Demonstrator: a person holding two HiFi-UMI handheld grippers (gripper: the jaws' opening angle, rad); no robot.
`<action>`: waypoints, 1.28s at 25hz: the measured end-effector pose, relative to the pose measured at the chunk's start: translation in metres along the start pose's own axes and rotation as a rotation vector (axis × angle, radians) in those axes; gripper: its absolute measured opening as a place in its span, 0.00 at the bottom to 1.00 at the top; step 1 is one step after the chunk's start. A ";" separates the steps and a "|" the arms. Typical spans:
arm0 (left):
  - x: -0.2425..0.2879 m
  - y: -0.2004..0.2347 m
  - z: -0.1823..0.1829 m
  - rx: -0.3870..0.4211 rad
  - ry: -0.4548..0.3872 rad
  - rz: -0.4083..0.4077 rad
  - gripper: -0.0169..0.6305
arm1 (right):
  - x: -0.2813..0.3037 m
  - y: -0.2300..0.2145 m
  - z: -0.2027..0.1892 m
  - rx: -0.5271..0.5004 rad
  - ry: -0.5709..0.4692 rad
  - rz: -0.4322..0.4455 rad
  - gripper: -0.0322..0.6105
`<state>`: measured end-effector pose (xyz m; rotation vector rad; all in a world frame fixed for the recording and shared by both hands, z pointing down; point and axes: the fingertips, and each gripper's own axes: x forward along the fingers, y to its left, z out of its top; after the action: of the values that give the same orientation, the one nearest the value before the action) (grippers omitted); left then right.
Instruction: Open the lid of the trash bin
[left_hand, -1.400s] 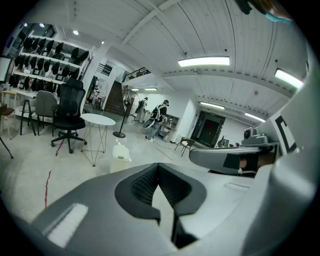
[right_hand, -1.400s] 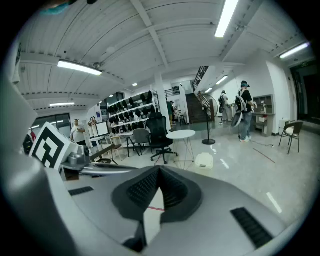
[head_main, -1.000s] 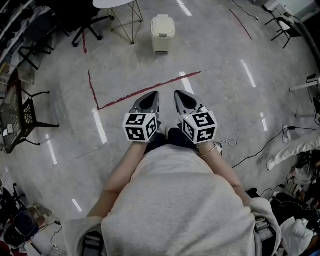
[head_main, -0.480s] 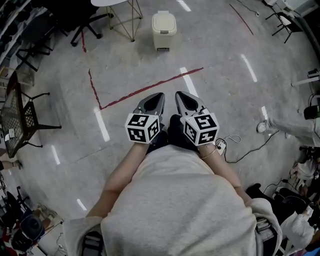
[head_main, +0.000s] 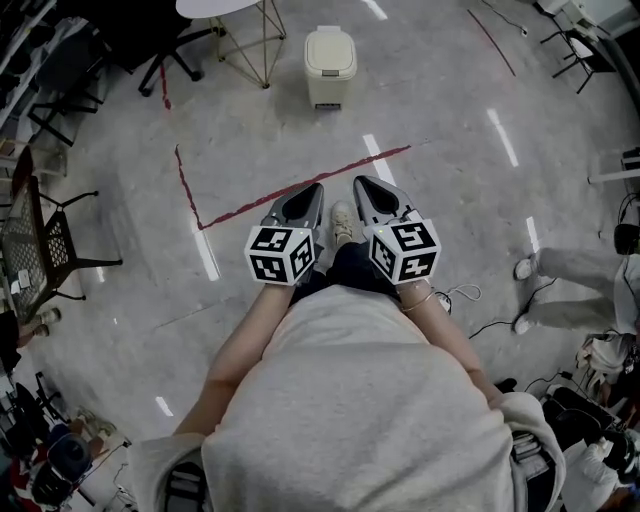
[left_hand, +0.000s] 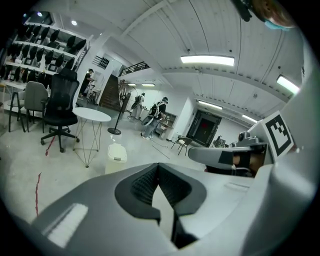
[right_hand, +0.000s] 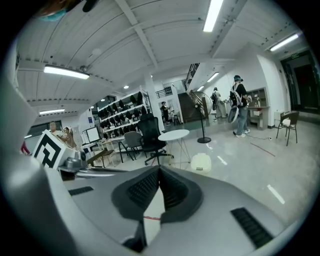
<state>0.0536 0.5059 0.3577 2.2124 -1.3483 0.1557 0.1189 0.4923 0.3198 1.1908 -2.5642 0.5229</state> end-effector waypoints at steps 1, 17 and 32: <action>0.011 0.006 0.008 0.008 -0.001 0.006 0.04 | 0.009 -0.011 0.007 -0.002 -0.001 0.000 0.06; 0.160 0.059 0.119 -0.053 -0.082 0.066 0.04 | 0.119 -0.139 0.102 -0.004 -0.013 0.084 0.06; 0.231 0.111 0.140 -0.067 0.015 0.062 0.04 | 0.199 -0.178 0.106 0.031 0.078 0.087 0.06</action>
<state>0.0482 0.2138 0.3661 2.1112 -1.3941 0.1469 0.1225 0.2061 0.3378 1.0504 -2.5591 0.6176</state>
